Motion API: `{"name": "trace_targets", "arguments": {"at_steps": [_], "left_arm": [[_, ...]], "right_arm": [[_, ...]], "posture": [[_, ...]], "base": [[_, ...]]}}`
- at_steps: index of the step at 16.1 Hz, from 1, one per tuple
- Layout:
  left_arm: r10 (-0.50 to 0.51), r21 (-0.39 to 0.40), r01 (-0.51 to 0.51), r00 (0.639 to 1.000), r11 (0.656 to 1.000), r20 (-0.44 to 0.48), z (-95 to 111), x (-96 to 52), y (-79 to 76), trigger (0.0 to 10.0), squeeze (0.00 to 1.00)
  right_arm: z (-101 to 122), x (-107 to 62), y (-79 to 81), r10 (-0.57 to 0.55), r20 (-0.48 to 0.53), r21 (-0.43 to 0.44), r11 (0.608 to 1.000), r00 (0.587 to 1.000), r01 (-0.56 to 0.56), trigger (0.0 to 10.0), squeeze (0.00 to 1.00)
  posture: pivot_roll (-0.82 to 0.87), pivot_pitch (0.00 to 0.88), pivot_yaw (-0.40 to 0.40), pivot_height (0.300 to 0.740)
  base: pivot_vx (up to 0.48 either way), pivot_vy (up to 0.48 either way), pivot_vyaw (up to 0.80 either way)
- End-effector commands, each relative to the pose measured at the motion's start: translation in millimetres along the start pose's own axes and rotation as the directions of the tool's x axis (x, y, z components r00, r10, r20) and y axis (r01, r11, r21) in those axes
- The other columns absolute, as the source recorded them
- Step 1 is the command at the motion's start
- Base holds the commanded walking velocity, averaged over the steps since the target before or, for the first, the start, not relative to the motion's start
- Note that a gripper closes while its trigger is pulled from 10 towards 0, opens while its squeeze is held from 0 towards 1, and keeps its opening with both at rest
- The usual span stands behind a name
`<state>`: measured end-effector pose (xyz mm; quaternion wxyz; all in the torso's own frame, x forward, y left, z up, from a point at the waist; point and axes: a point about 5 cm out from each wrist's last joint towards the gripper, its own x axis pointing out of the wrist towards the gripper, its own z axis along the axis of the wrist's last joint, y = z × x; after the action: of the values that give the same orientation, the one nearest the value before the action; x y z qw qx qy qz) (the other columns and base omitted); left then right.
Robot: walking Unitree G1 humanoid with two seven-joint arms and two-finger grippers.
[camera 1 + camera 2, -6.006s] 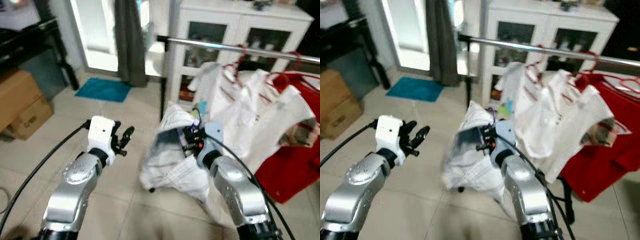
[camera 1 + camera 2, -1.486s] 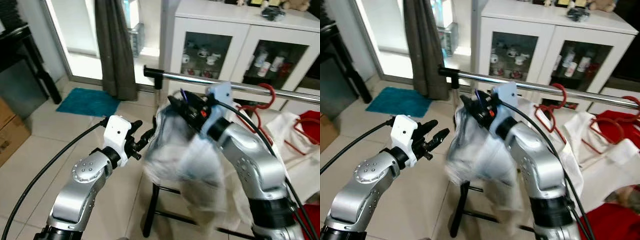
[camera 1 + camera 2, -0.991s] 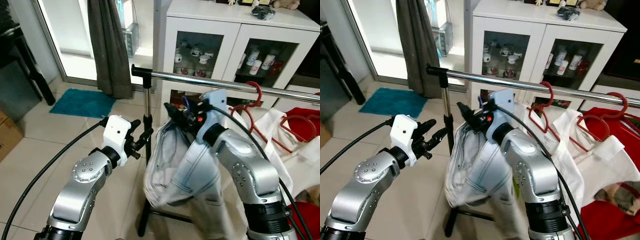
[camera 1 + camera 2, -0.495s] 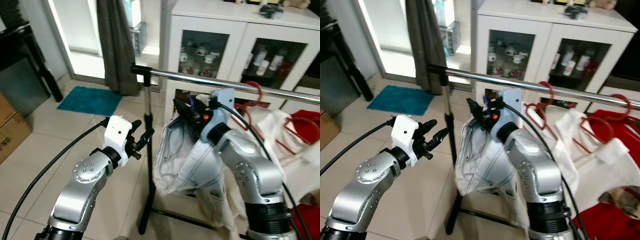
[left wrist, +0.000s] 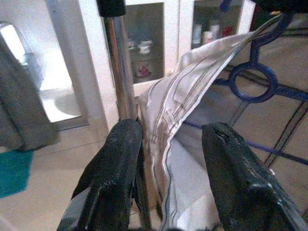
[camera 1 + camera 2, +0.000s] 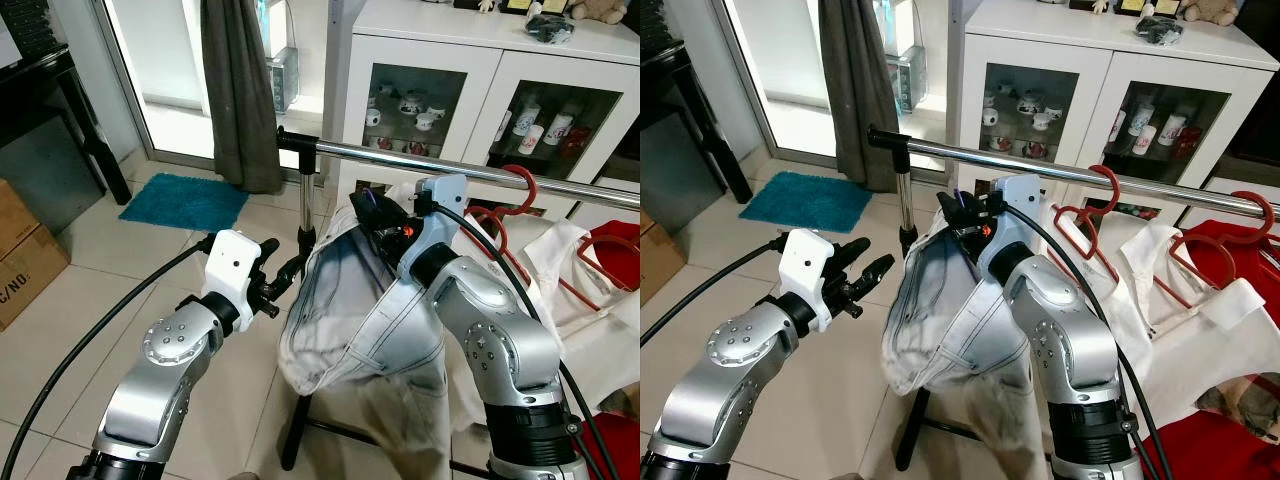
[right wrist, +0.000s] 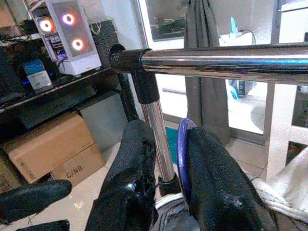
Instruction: Hang hanger
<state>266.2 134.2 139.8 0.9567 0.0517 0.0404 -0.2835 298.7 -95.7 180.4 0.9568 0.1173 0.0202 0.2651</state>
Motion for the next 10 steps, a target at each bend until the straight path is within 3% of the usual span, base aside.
{"name": "trace_targets", "arguments": {"at_steps": [1, 4, 7, 10], "left_arm": [[-0.083, -0.033, 0.085, 0.995, 0.996, 0.056, 11, -6.3, 7.9, 10.0, 1.0], [-0.246, 0.031, 0.245, 0.969, 0.969, 0.021, 18, -16.0, 17.7, 10.0, 1.0], [-0.348, 0.086, 0.35, 0.937, 0.933, -0.041, 29, -25.9, 42.6, 10.0, 1.0], [-0.44, 0.173, 0.457, 0.889, 0.873, -0.13, 57, -40.2, 88.8, 10.0, 1.0]], "right_arm": [[16, 3.0, 4.6, 0.034, 0.046, -0.016, 0.999, 0.998, -0.033, 0.0, 0.0], [19, 3.2, 7.0, 0.066, 0.03, -0.032, 0.997, 0.997, -0.065, 0.0, 0.0], [26, -0.1, 10.4, 0.132, 0.021, -0.051, 0.99, 0.991, -0.131, 0.0, 0.0], [38, -9.6, 13.5, 0.272, 0.021, -0.071, 0.96, 0.962, -0.27, 0.0, 0.0]], "posture": [[-0.06, 0.0, -0.008, 0.74], [-0.06, 0.0, -0.008, 0.74], [-0.07, 0.0, -0.01, 0.74], [-0.06, 0.0, -0.02, 0.74]], "base": [[0.0, 0.0, 0.0], [0.0, 0.0, 0.0], [0.0, 0.0, 0.0], [0.0, 0.0, 0.0]]}}
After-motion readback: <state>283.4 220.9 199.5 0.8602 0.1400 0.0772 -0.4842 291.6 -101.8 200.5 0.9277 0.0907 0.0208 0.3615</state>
